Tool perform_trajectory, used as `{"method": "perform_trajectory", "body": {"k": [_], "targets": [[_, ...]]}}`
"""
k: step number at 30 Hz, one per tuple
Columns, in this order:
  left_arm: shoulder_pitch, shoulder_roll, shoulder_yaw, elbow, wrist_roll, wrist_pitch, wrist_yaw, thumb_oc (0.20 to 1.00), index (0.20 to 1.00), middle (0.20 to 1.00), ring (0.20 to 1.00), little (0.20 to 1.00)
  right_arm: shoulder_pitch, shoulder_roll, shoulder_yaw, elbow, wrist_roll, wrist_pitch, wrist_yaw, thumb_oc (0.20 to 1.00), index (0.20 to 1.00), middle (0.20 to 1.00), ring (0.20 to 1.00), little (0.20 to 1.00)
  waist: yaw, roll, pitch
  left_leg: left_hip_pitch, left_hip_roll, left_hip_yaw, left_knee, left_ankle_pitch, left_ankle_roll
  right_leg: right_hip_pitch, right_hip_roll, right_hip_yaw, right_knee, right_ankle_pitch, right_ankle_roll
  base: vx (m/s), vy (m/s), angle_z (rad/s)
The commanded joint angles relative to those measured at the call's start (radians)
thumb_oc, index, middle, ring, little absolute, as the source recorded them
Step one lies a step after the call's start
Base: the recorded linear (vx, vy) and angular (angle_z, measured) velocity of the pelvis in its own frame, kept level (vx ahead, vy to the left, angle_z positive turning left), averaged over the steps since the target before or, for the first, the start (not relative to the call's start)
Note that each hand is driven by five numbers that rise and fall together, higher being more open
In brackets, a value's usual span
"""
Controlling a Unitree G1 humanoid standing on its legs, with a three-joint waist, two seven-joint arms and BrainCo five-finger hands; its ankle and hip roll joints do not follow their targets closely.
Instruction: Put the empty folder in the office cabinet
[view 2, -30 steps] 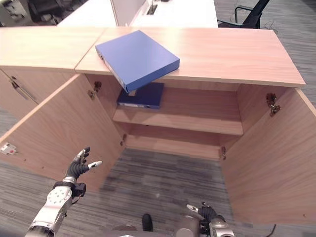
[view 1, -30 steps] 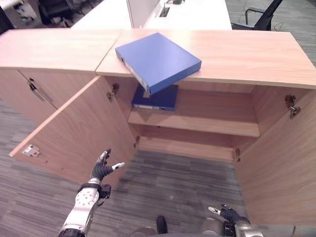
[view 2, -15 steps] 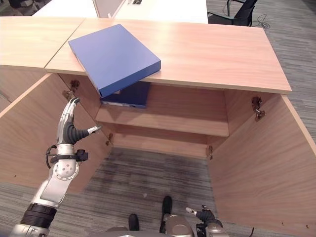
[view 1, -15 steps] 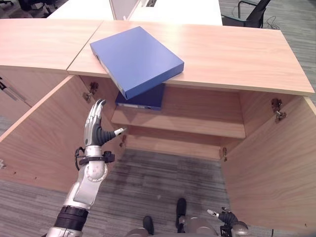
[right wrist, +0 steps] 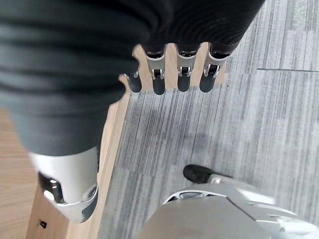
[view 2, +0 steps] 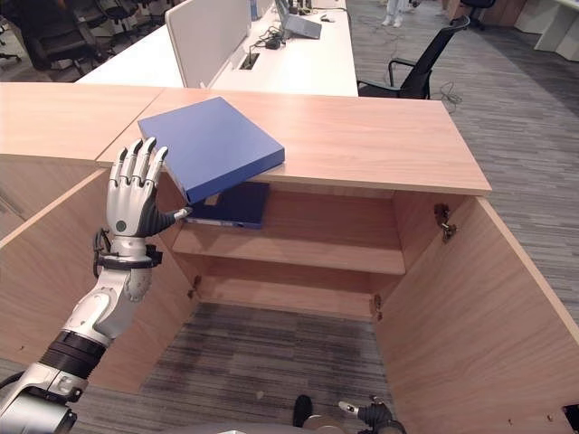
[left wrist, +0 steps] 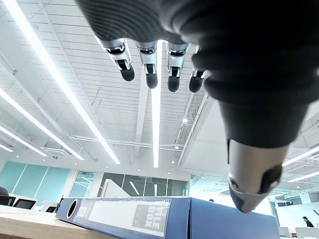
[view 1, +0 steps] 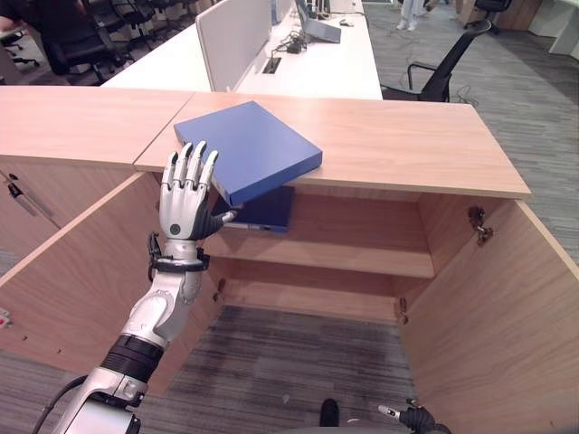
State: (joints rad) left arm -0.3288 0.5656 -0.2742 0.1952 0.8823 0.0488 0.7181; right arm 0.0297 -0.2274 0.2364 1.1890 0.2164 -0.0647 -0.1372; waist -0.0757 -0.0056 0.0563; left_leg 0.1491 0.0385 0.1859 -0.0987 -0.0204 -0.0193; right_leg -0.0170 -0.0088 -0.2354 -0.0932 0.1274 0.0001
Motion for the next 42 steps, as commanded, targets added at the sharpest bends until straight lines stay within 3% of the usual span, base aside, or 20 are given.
{"method": "perform_trajectory", "body": {"k": [1,21,42], "targets": [[-0.111,0.054,0.006,0.037,0.043,0.022,0.005,1.000,1.000,1.000,1.000,1.000,-0.052,0.014,0.023,0.040,0.004,-0.024,-0.005,1.000,1.000,1.000,1.000,1.000,-0.022,-0.028,0.023,0.019,-0.044,0.033,0.011,-0.097,-0.001,0.114,-0.037,0.017,0.006,-0.122,0.116,0.02,-0.002,-0.05],[-0.126,0.021,-0.007,0.116,-0.009,0.021,-0.051,1.000,1.000,1.000,1.000,1.000,-0.027,0.009,0.004,0.036,-0.009,-0.010,-0.001,1.000,1.000,1.000,1.000,1.000,-0.044,-0.034,0.010,0.028,-0.043,0.051,0.011,-0.108,0.002,0.110,-0.029,0.038,0.006,-0.119,0.119,0.00,0.000,-0.02],[-0.287,0.019,-0.082,0.297,0.002,0.123,-0.031,1.000,1.000,1.000,1.000,1.000,-0.008,0.013,0.007,0.049,-0.015,-0.001,-0.017,1.000,1.000,1.000,1.000,1.000,-0.078,-0.028,0.003,0.034,-0.044,0.075,0.011,-0.115,0.003,0.104,-0.024,0.061,0.006,-0.112,0.123,0.00,0.001,-0.04]]}}
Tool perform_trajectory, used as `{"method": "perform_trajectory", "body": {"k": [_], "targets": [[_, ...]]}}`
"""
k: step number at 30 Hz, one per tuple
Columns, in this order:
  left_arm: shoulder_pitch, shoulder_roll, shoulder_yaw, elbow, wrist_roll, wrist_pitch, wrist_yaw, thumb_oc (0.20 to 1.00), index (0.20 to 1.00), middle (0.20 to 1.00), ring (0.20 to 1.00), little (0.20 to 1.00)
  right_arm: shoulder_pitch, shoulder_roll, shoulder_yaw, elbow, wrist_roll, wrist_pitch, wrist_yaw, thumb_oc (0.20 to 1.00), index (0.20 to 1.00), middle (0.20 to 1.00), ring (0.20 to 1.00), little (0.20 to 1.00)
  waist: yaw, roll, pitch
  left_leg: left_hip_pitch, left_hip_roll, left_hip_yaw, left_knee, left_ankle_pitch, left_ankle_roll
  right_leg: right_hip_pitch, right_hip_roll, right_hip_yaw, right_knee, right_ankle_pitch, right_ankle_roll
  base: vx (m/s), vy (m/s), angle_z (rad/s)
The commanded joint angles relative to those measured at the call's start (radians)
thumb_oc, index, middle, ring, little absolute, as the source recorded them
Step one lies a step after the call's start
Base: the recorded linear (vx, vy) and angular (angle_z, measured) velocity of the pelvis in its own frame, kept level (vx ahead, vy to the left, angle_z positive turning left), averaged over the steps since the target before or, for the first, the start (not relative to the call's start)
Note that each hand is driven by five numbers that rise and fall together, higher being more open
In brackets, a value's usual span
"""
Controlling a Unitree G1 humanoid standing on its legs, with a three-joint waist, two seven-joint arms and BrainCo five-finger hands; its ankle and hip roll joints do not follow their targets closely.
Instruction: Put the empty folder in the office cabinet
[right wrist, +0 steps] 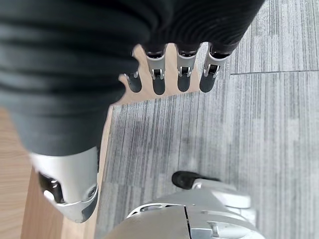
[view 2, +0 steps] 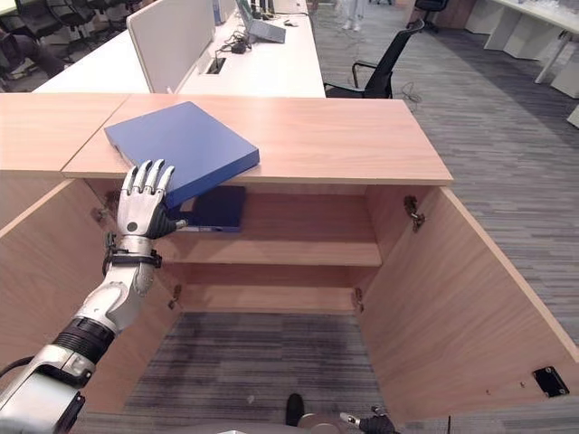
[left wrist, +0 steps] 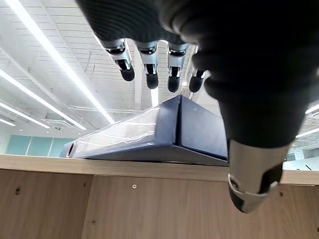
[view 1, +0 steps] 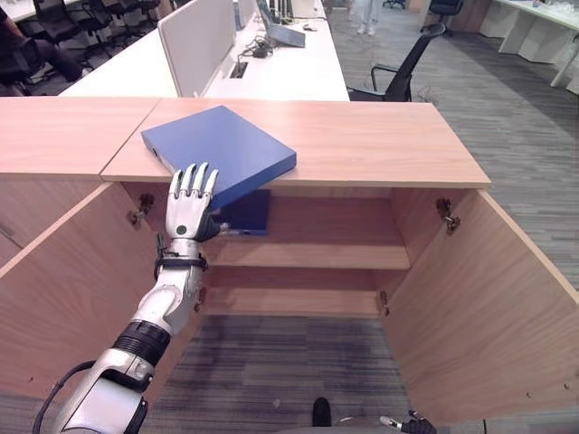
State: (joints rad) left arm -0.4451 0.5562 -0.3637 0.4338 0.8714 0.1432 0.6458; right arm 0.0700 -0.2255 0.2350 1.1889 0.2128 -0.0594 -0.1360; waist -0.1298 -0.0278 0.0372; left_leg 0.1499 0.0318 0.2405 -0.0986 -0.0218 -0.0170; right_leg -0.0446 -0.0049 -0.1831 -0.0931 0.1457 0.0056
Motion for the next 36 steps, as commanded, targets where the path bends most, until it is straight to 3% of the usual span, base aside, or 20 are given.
{"method": "perform_trajectory", "body": {"k": [1,18,29,36], "targets": [[-0.183,0.033,0.002,0.068,0.014,0.032,0.042,1.000,1.000,1.000,1.000,1.000,-0.048,0.010,0.010,0.051,-0.012,-0.007,-0.017,1.000,1.000,1.000,1.000,1.000,-0.027,-0.005,0.021,0.033,-0.037,0.022,0.011,-0.114,0.000,0.130,-0.028,0.011,0.006,-0.130,0.118,0.01,0.003,-0.09],[-0.314,0.050,-0.098,0.263,0.001,0.078,0.030,1.000,1.000,1.000,1.000,1.000,-0.044,0.000,0.020,0.061,-0.005,-0.013,-0.017,1.000,1.000,1.000,1.000,1.000,-0.056,0.005,0.016,0.035,-0.040,0.046,0.011,-0.119,0.002,0.119,-0.024,0.031,0.006,-0.124,0.123,0.00,0.003,-0.04],[-0.309,0.035,-0.101,0.266,-0.007,0.072,-0.001,1.000,1.000,1.000,1.000,1.000,-0.042,0.000,0.024,0.054,-0.009,-0.009,-0.013,1.000,1.000,1.000,1.000,1.000,-0.057,0.002,0.018,0.049,-0.040,0.052,0.011,-0.125,0.003,0.128,-0.020,0.035,0.006,-0.129,0.122,0.00,0.000,0.00],[-0.400,0.045,-0.155,0.388,0.021,0.130,0.013,1.000,1.000,1.000,1.000,1.000,-0.043,-0.001,0.034,0.066,0.002,-0.013,-0.014,1.000,1.000,1.000,1.000,1.000,-0.064,0.004,0.019,0.045,-0.042,0.058,0.011,-0.125,0.004,0.121,-0.018,0.040,0.006,-0.126,0.125,0.00,0.001,-0.01]]}}
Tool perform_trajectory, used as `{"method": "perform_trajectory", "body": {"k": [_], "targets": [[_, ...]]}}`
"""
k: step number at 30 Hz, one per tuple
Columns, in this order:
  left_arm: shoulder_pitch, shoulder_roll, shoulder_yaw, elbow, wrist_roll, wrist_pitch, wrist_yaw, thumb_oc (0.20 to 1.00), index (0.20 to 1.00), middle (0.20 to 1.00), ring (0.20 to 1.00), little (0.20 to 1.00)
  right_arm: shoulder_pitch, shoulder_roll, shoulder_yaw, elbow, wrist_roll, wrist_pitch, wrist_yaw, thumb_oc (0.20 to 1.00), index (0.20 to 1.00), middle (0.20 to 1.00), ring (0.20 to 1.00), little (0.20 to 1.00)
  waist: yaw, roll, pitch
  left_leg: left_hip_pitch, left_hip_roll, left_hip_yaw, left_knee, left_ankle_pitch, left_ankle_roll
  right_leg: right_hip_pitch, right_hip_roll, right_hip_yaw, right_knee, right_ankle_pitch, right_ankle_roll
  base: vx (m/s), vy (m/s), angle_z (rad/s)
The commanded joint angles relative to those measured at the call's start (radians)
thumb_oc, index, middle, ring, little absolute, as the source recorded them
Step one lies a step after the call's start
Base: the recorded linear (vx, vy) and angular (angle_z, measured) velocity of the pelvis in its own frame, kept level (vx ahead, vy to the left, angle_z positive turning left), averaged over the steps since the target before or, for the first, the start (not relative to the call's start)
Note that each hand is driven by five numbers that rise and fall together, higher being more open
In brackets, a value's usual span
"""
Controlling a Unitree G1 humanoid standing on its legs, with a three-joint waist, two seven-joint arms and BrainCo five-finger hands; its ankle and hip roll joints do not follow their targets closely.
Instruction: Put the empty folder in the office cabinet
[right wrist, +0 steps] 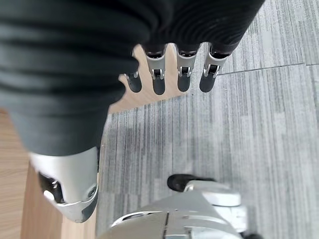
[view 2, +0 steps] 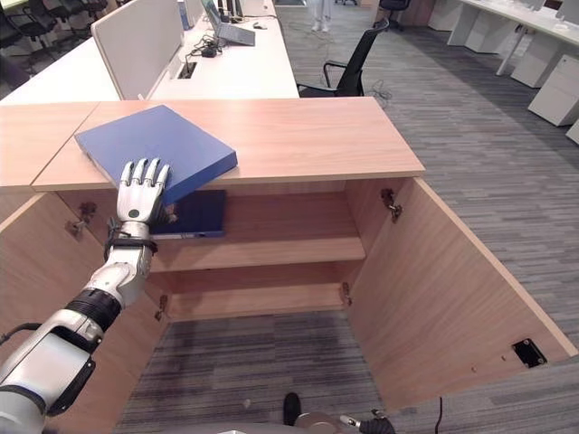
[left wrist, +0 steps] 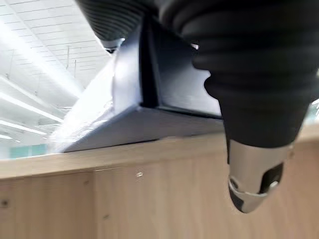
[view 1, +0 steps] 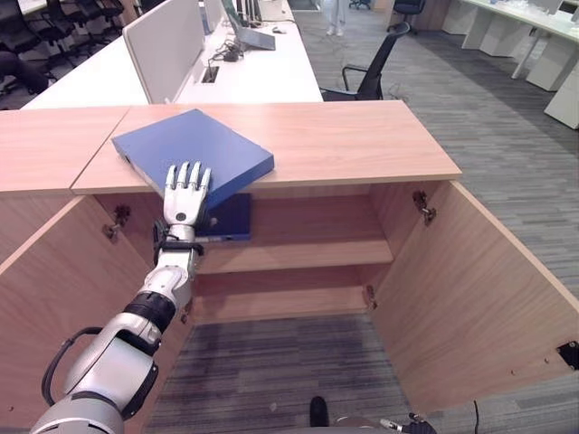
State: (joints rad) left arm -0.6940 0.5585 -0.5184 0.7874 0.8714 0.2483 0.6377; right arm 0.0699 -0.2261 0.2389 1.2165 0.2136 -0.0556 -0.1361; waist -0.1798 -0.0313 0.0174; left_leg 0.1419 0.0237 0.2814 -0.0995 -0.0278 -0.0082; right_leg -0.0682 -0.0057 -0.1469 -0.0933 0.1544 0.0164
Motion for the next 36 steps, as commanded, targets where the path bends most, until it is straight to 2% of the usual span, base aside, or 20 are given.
{"method": "perform_trajectory", "body": {"k": [1,5,16,17,18,26,36], "targets": [[-0.162,0.046,-0.007,0.045,0.023,0.028,0.020,1.000,1.000,1.000,1.000,1.000,-0.043,-0.001,0.033,0.039,0.002,-0.016,-0.014,1.000,1.000,1.000,1.000,1.000,-0.014,0.008,0.039,0.053,-0.034,0.017,0.012,-0.119,-0.005,0.145,-0.017,0.004,0.006,-0.134,0.114,0.00,0.000,0.00],[-0.229,0.052,-0.077,0.139,0.036,0.035,0.004,1.000,1.000,1.000,1.000,1.000,-0.050,-0.003,0.042,0.048,0.016,-0.021,-0.009,1.000,1.000,1.000,1.000,1.000,-0.022,0.010,0.041,0.052,-0.035,0.021,0.012,-0.120,-0.004,0.138,-0.017,0.005,0.006,-0.131,0.116,0.00,0.000,0.00],[-0.286,0.057,-0.120,0.193,0.033,0.036,0.000,1.000,1.000,1.000,1.000,1.000,-0.049,-0.004,0.053,0.057,0.028,-0.026,-0.007,1.000,1.000,1.000,1.000,1.000,-0.027,0.014,0.046,0.051,-0.037,0.025,0.012,-0.119,-0.004,0.138,-0.017,0.006,0.006,-0.132,0.117,0.00,0.000,0.00],[-0.288,0.056,-0.123,0.199,0.031,0.037,-0.003,0.438,0.438,0.438,0.438,0.438,-0.048,-0.004,0.053,0.058,0.029,-0.026,-0.007,1.000,1.000,1.000,1.000,1.000,-0.028,0.015,0.046,0.052,-0.037,0.026,0.012,-0.120,-0.004,0.139,-0.017,0.007,0.006,-0.133,0.117,0.00,0.000,0.00],[-0.291,0.053,-0.123,0.205,0.028,0.037,-0.003,0.200,0.200,0.200,0.200,0.200,-0.048,-0.005,0.051,0.061,0.031,-0.027,-0.008,1.000,1.000,1.000,1.000,1.000,-0.028,0.015,0.046,0.052,-0.037,0.026,0.012,-0.120,-0.003,0.139,-0.017,0.006,0.006,-0.132,0.117,0.00,0.000,0.00],[-0.318,0.035,-0.130,0.297,-0.003,0.050,-0.026,0.200,0.200,0.200,0.200,0.200,-0.050,-0.005,0.055,0.066,0.037,-0.024,-0.003,1.000,1.000,1.000,1.000,1.000,-0.032,0.018,0.049,0.055,-0.038,0.027,0.012,-0.120,-0.004,0.142,-0.016,0.003,0.006,-0.135,0.116,0.00,0.000,0.00],[-0.322,0.062,-0.130,0.346,-0.029,0.040,-0.046,0.200,0.200,0.200,0.200,0.200,-0.044,0.000,0.056,0.071,0.052,-0.023,0.011,1.000,1.000,1.000,1.000,1.000,-0.028,0.013,0.052,0.057,-0.037,0.030,0.012,-0.118,-0.004,0.144,-0.016,0.001,0.006,-0.133,0.116,0.00,-0.002,-0.02]]}}
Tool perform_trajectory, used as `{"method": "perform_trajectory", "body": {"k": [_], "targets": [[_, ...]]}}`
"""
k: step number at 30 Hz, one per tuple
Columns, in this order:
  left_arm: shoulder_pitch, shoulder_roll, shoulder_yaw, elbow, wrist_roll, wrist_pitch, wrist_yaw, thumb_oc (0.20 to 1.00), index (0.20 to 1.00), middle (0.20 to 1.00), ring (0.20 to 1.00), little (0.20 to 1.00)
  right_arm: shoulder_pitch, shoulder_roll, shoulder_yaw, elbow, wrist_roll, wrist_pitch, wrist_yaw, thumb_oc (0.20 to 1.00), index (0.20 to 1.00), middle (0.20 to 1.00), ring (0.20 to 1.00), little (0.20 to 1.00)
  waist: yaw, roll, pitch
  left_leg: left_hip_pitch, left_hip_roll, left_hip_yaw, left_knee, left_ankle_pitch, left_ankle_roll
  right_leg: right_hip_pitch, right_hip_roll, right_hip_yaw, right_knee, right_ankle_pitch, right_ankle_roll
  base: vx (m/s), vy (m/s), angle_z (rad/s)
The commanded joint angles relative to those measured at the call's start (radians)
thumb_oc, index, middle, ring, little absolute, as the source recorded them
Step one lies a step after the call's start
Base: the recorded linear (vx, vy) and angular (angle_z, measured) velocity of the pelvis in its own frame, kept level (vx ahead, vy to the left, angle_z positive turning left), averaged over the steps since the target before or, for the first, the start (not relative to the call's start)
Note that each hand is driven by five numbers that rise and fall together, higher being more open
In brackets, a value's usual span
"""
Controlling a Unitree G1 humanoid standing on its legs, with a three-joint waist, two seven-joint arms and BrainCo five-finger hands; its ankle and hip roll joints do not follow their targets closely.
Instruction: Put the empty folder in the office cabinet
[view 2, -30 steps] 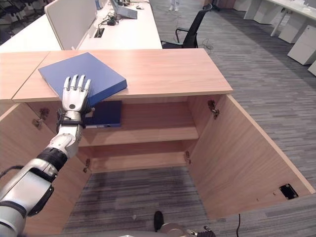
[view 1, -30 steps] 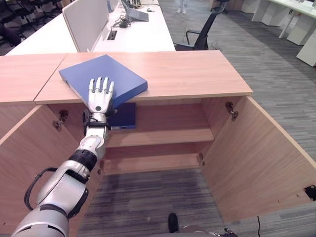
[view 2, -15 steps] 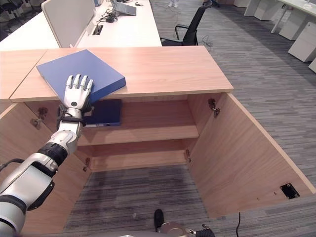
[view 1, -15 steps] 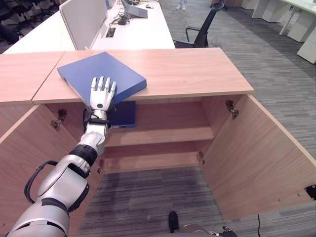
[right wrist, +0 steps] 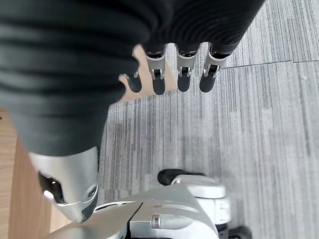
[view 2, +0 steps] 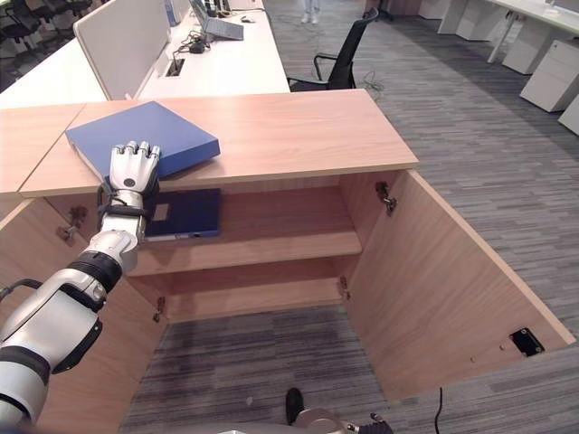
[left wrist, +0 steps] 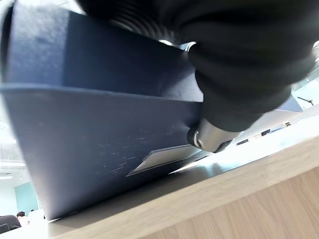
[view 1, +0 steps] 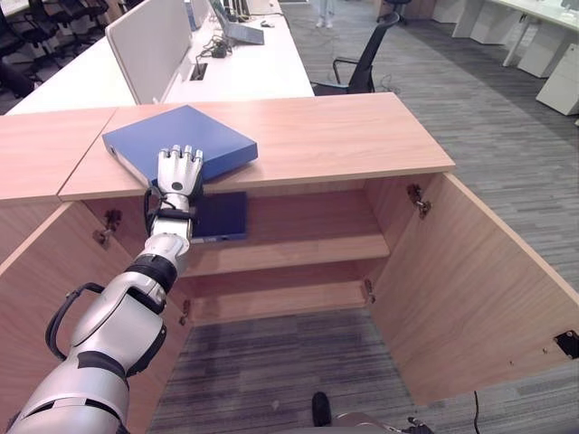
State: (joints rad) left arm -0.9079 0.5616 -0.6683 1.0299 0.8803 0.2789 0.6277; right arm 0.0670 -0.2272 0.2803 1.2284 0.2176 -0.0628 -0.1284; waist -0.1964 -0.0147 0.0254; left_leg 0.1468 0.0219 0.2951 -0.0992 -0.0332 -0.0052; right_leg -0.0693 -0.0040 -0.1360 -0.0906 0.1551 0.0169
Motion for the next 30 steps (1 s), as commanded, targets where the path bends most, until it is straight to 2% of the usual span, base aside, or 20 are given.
{"method": "perform_trajectory", "body": {"k": [1,6,7,8,9,10,14,15,18,19,20,26,30], "targets": [[-0.108,0.059,0.020,0.103,-0.038,0.009,-0.037,0.200,0.200,0.200,0.200,0.200,-0.041,0.001,0.015,0.059,0.048,-0.016,0.003,1.000,1.000,1.000,1.000,1.000,-0.012,-0.003,0.044,0.052,-0.035,0.017,0.012,-0.112,-0.007,0.145,-0.017,-0.009,0.003,-0.134,0.115,0.00,0.000,0.00],[-0.097,0.075,0.046,0.094,-0.077,-0.001,-0.022,0.200,0.200,0.200,0.200,0.200,-0.039,0.003,0.012,0.059,0.059,-0.018,0.004,1.000,1.000,1.000,1.000,1.000,-0.008,-0.006,0.048,0.053,-0.033,0.015,0.012,-0.112,-0.007,0.147,-0.017,-0.012,0.003,-0.137,0.113,0.00,0.000,0.00],[-0.090,0.081,0.062,0.060,-0.088,-0.005,-0.012,0.200,0.200,0.200,0.200,0.200,-0.037,0.003,0.009,0.055,0.062,-0.019,0.004,1.000,1.000,1.000,1.000,1.000,-0.007,-0.007,0.049,0.053,-0.034,0.013,0.012,-0.112,-0.007,0.147,-0.017,-0.013,0.003,-0.137,0.113,0.00,0.000,0.00],[-0.059,0.095,0.118,-0.078,-0.111,-0.024,0.006,0.200,0.200,0.200,0.200,0.200,-0.036,0.007,0.002,0.043,0.067,-0.018,0.000,1.000,1.000,1.000,1.000,1.000,0.001,-0.009,0.054,0.056,-0.032,0.007,0.012,-0.116,-0.007,0.152,-0.015,-0.019,0.003,-0.141,0.114,0.00,0.000,0.00],[-0.057,0.096,0.121,-0.081,-0.110,-0.023,0.004,0.200,0.200,0.200,0.200,0.200,-0.036,0.007,0.003,0.043,0.067,-0.018,0.000,1.000,1.000,1.000,1.000,1.000,0.000,-0.010,0.052,0.052,-0.033,0.008,0.012,-0.113,-0.007,0.149,-0.017,-0.019,0.003,-0.139,0.113,0.00,0.000,0.00],[-0.024,0.103,0.161,-0.179,-0.117,-0.034,0.009,0.200,0.200,0.200,0.200,0.200,-0.036,0.008,-0.003,0.033,0.069,-0.018,-0.002,1.000,1.000,1.000,1.000,1.000,0.004,-0.011,0.054,0.052,-0.033,0.004,0.012,-0.113,-0.007,0.150,-0.017,-0.021,0.003,-0.140,0.112,0.00,0.000,0.00],[0.225,0.075,0.381,-0.627,-0.171,-0.159,0.019,0.200,0.200,0.200,0.200,0.200,-0.043,0.015,-0.043,-0.036,0.080,-0.019,-0.002,1.000,1.000,1.000,1.000,1.000,0.028,-0.022,0.064,0.052,-0.032,-0.015,0.012,-0.114,-0.006,0.157,-0.020,-0.035,0.003,-0.147,0.108,0.01,-0.005,0.07],[0.350,0.032,0.464,-0.782,-0.201,-0.234,0.030,0.200,0.200,0.200,0.200,0.200,-0.046,0.017,-0.062,-0.100,0.087,-0.031,-0.004,1.000,1.000,1.000,1.000,1.000,0.039,-0.024,0.066,0.056,-0.031,-0.019,0.012,-0.120,-0.006,0.164,-0.020,-0.036,0.003,-0.153,0.106,0.02,-0.002,0.08],[0.496,-0.044,0.530,-0.936,-0.302,-0.339,0.002,0.200,0.200,0.200,0.200,0.200,-0.053,0.013,-0.091,-0.166,0.107,-0.047,-0.010,1.000,1.000,1.000,1.000,1.000,0.050,-0.028,0.067,0.051,-0.033,-0.023,0.012,-0.113,-0.005,0.161,-0.024,-0.040,0.003,-0.147,0.102,0.00,-0.003,0.09],[0.506,-0.045,0.536,-0.945,-0.303,-0.340,-0.003,0.200,0.200,0.200,0.200,0.200,-0.049,0.011,-0.090,-0.169,0.107,-0.046,-0.011,1.000,1.000,1.000,1.000,1.000,0.049,-0.026,0.064,0.051,-0.033,-0.023,0.012,-0.113,-0.005,0.162,-0.024,-0.040,0.003,-0.147,0.102,0.00,-0.021,0.11],[0.630,-0.098,0.569,-1.047,-0.397,-0.415,-0.030,0.200,0.200,0.200,0.200,0.200,-0.056,0.001,-0.111,-0.240,0.106,-0.060,-0.024,1.000,1.000,1.000,1.000,1.000,0.063,-0.029,0.070,0.049,-0.034,-0.031,0.012,-0.110,-0.004,0.162,-0.025,-0.047,0.003,-0.144,0.100,0.00,-0.017,0.10],[0.826,-0.101,0.628,-1.172,-0.525,-0.487,-0.072,0.200,0.200,0.200,0.200,0.200,-0.040,-0.046,-0.140,-0.396,0.078,-0.069,-0.058,1.000,1.000,1.000,1.000,1.000,0.086,-0.030,0.076,0.036,-0.034,-0.052,0.012,-0.099,-0.002,0.157,-0.029,-0.064,0.003,-0.140,0.101,-0.01,-0.027,0.10],[0.907,-0.095,0.647,-1.236,-0.644,-0.519,-0.141,0.200,0.200,0.200,0.200,0.200,-0.031,-0.072,-0.147,-0.443,0.047,-0.064,-0.066,1.000,1.000,1.000,1.000,1.000,0.100,-0.029,0.075,0.029,-0.035,-0.067,0.012,-0.094,-0.001,0.157,-0.031,-0.076,0.003,-0.141,0.102,0.00,-0.004,0.02]]}}
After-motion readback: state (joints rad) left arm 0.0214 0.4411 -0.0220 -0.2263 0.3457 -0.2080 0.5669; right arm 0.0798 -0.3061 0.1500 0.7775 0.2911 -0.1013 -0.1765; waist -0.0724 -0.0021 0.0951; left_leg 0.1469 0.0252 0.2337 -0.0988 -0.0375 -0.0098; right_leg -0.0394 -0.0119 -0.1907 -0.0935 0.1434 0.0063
